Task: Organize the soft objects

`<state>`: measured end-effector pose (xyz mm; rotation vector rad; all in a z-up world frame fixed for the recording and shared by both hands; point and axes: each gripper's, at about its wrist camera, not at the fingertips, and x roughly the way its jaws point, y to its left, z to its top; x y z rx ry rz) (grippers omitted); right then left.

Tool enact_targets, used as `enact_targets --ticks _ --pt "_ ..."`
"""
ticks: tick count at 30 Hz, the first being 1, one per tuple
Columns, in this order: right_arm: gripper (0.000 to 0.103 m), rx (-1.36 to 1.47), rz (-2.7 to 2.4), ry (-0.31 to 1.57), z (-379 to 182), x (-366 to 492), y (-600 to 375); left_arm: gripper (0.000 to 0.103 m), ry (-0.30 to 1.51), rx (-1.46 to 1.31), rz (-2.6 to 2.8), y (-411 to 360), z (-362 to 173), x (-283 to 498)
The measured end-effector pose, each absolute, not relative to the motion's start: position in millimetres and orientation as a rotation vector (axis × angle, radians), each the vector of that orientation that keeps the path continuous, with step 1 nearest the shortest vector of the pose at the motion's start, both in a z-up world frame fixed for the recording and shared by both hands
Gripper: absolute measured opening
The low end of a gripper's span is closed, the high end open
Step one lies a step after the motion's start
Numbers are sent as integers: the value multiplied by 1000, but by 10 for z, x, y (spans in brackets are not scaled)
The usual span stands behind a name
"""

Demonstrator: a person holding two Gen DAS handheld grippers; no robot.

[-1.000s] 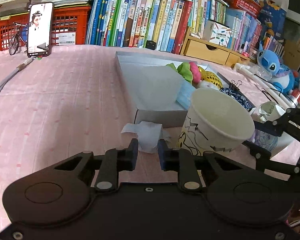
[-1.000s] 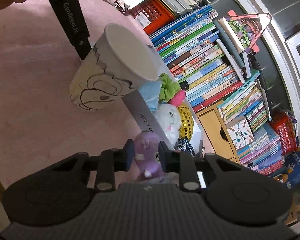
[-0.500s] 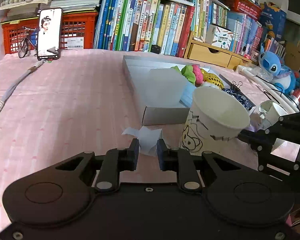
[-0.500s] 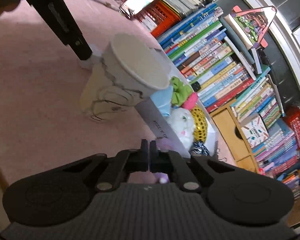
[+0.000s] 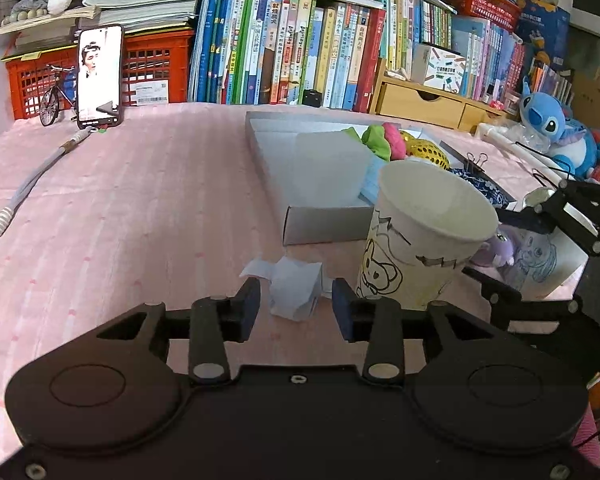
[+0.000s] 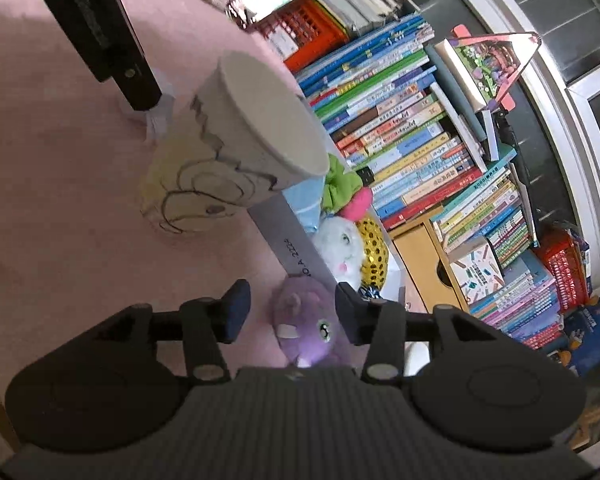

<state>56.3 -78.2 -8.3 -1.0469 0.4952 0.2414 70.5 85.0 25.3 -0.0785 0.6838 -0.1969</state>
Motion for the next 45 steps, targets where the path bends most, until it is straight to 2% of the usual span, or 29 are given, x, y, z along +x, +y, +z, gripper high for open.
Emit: enact_targets --ticks 5,8,11,13,21,23,28,38,40,42,43,45 --pt "59 -1050 219 531 -116 685 -765 38 686 -73 -198 838 232 756" --pt "32 -1045 213 537 -133 717 -777 38 685 -72 -200 840 225 775" --pt "21 -1025 227 529 -115 693 -785 37 688 -70 -199 831 218 793" --pt "3 -998 249 519 -75 659 -790 37 690 -72 -204 821 212 804" --pt "3 -928 306 540 16 579 -820 31 696 -69 -206 798 197 808" --pt "2 -894 334 556 56 529 -833 25 697 -75 -203 805 199 800" --pt "2 -836 414 553 199 325 -834 24 687 -73 -202 811 233 760" --pt "8 -670 554 593 301 -1 -950 25 670 -44 -220 764 299 528" --pt "33 -618 550 564 322 -74 -1003 25 658 -40 -211 752 311 479" --pt "42 -570 522 528 337 -123 -1070 31 644 -35 -189 736 313 436" --pt "52 -537 497 519 341 -132 -1106 39 642 -32 -181 728 311 422" --pt "63 -467 452 519 337 -129 -1174 44 636 -35 -164 718 305 408"
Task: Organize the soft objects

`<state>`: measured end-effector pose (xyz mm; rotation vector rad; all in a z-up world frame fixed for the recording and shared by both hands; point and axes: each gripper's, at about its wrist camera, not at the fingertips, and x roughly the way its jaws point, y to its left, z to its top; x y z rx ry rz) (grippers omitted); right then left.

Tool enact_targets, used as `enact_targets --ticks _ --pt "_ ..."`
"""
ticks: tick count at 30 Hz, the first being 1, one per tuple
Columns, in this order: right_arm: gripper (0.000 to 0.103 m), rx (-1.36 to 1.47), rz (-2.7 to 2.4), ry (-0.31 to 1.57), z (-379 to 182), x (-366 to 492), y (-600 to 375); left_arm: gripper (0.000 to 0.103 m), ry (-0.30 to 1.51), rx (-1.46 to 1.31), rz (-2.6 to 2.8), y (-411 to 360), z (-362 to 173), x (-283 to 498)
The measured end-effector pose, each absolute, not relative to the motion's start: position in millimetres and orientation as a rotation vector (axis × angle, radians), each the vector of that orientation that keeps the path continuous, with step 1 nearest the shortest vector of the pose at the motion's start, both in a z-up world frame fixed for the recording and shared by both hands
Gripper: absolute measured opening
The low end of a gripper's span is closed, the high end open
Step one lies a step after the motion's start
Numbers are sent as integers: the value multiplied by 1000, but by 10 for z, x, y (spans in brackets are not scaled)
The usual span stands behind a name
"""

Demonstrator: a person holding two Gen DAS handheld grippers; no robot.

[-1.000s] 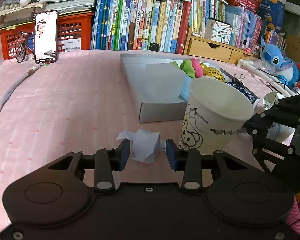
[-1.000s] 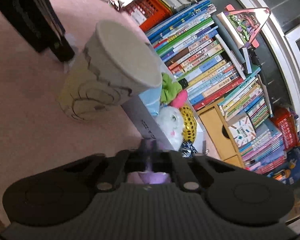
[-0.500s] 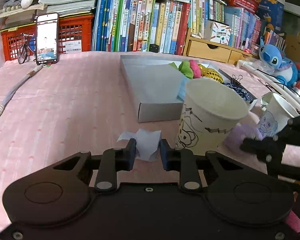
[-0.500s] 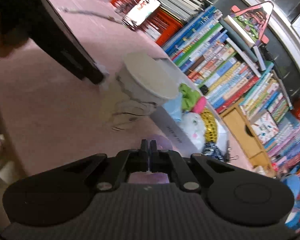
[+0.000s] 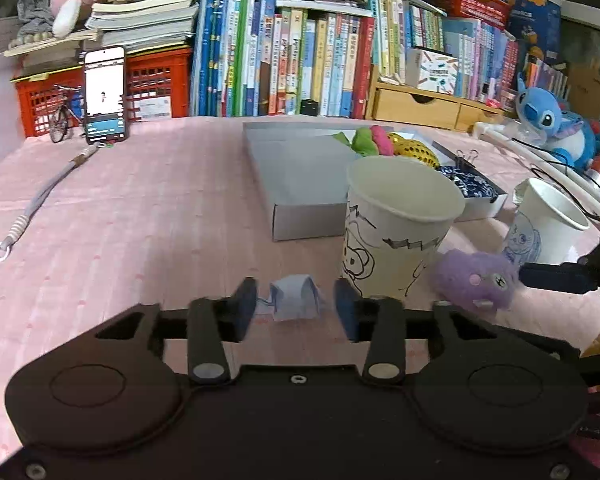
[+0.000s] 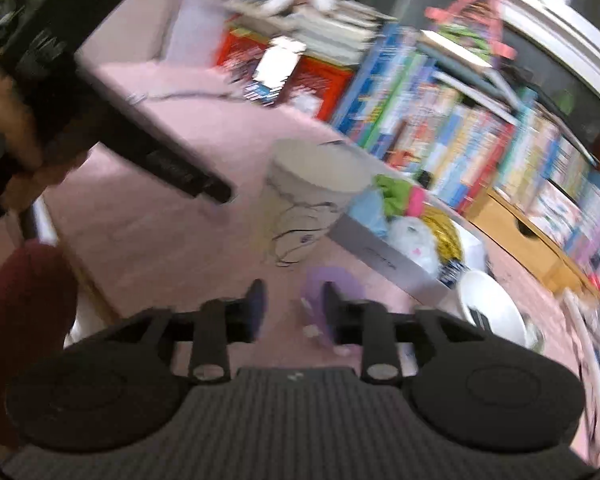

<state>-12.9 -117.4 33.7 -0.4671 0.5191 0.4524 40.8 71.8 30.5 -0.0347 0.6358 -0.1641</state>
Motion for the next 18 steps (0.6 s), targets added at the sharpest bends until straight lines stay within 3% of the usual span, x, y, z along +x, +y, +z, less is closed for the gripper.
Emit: enact_targets --ticks 9,18 --pt "86 -286 382 587 293 78 -1398 56 638 -49 -133 675 241 457" --pt "88 -394 377 587 214 122 -1234 48 667 -68 -159 658 177 503"
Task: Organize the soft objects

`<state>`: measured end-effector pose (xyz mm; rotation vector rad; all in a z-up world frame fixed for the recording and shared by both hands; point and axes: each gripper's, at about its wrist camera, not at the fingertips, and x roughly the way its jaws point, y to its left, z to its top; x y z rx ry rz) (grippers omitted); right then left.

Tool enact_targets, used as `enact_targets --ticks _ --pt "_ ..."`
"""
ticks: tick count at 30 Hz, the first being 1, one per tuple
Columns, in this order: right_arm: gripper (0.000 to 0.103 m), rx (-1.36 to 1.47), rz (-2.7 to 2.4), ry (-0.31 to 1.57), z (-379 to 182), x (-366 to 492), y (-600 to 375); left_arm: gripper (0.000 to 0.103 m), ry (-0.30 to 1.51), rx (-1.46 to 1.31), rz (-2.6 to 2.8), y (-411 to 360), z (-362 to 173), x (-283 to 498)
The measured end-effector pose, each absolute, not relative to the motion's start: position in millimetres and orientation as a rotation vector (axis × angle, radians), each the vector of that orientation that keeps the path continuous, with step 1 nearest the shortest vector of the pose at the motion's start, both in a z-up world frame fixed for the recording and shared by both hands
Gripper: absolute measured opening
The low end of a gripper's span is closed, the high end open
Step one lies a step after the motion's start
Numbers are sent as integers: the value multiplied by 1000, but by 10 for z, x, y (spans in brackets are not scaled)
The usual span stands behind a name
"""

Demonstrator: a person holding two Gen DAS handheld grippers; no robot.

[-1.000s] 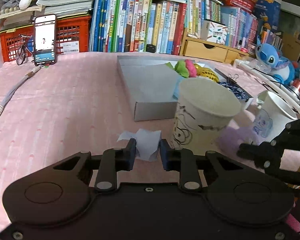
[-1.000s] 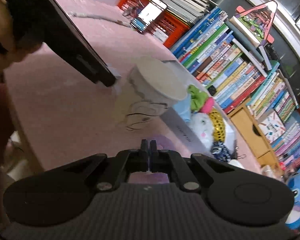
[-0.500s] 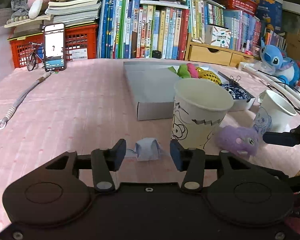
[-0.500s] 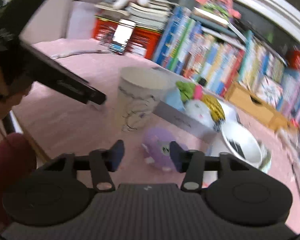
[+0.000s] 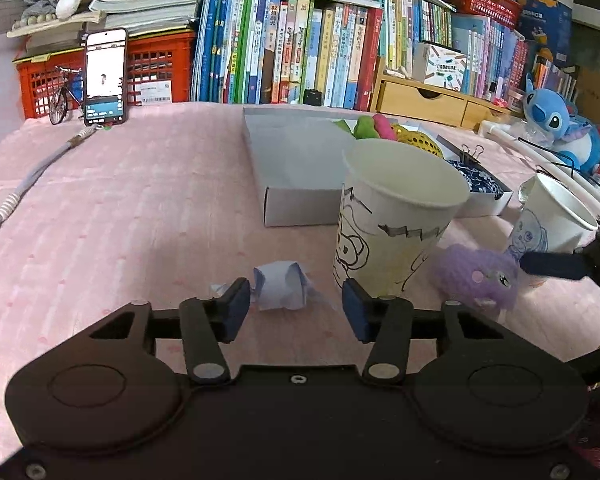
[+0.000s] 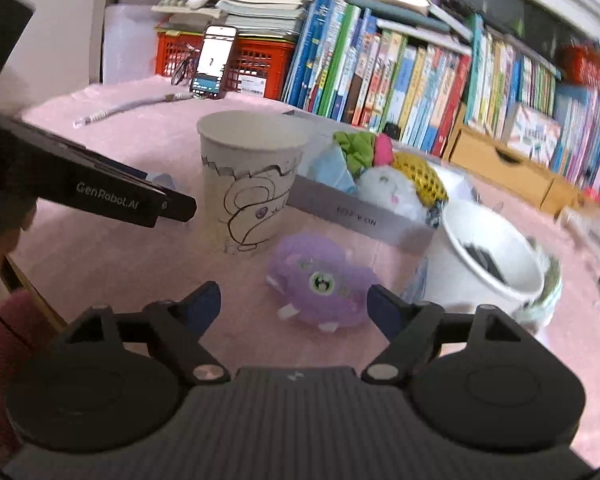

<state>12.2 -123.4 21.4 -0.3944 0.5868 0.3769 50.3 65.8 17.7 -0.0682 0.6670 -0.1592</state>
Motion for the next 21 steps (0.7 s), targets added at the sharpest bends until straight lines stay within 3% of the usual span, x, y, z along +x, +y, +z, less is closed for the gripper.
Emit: enact_targets --ticks 3,6,8,9,12,21 --pt "88 -504 379 559 187 115 -1131 44 668 -69 -159 664 170 502" --pt "80 -580 376 545 147 168 -1056 37 672 -73 -165 662 169 509" --pt "73 -612 368 553 109 235 -1024 28 678 -74 -166 657 171 513" --pt "56 -627 354 549 94 253 -1016 26 681 -74 -169 657 170 508" --pt "47 -642 360 537 107 239 -1027 24 687 -80 -181 649 179 480" --pt "45 -658 479 555 173 -63 -1187 24 696 -74 -230 526 202 312"
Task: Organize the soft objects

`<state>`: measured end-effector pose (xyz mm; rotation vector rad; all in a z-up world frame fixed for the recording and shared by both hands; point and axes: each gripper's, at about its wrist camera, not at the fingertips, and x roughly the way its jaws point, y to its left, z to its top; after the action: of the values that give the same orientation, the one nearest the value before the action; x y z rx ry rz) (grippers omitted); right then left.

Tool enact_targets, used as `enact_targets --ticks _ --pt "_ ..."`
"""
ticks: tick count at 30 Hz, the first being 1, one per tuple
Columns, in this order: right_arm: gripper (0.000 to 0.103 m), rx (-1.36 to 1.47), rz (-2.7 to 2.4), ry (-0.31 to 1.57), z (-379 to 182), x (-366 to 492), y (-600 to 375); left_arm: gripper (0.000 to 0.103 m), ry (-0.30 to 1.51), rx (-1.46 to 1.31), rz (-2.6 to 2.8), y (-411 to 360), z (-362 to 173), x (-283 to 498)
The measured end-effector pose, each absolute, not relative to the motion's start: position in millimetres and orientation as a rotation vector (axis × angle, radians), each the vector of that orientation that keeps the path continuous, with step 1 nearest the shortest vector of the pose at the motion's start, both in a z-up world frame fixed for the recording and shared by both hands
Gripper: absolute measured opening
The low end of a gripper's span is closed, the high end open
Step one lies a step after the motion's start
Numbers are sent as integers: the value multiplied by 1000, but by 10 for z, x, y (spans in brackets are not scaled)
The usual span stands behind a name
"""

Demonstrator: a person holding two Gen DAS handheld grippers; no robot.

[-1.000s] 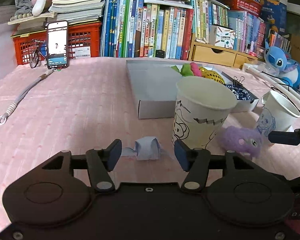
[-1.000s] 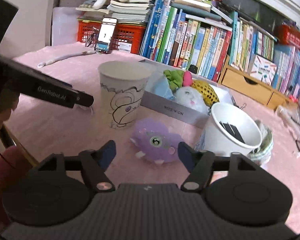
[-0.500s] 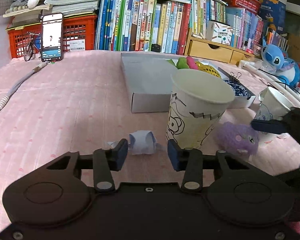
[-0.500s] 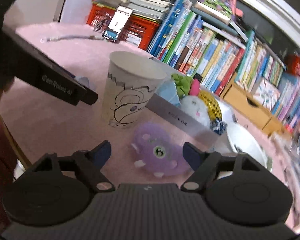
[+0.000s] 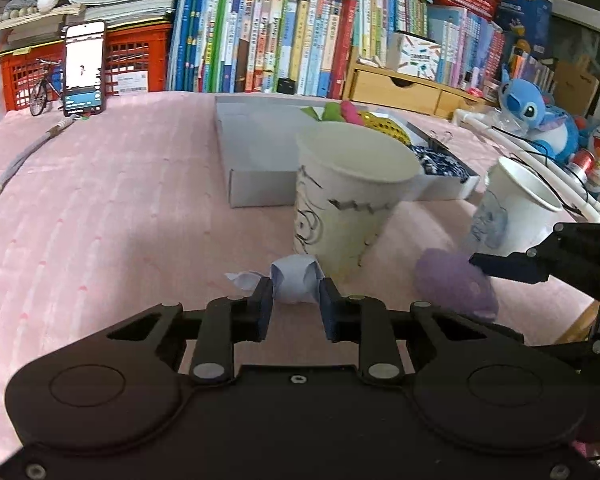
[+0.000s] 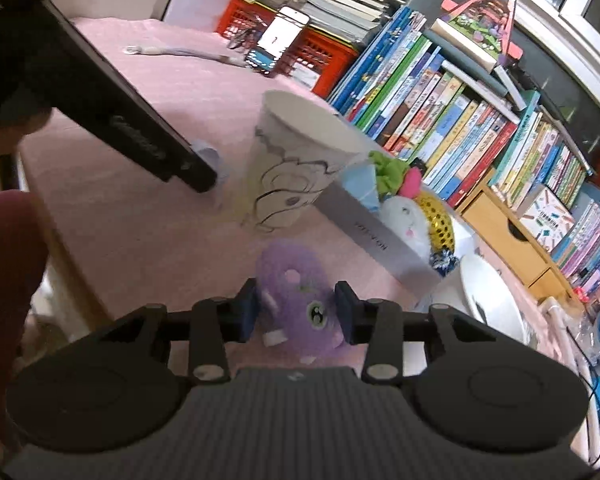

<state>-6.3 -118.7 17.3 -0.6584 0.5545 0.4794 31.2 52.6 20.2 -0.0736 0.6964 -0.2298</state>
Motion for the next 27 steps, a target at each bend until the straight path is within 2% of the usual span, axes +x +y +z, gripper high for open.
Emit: enact_targets --ticks 3,5,11,16,27 --pt "47 -635 485 554 187 -77 -1238 24 696 -59 -229 485 200 282" --pt "61 -619 484 552 196 -68 -1257 24 694 -52 -225 462 197 263" --pt "66 -560 510 567 243 -39 -1307 25 693 -43 -217 446 205 273" --pt "75 -489 526 602 257 6 -1393 34 682 -31 -203 428 219 260" --pt "86 -334 527 645 262 72 -1598 52 656 -2 -172 382 237 249"
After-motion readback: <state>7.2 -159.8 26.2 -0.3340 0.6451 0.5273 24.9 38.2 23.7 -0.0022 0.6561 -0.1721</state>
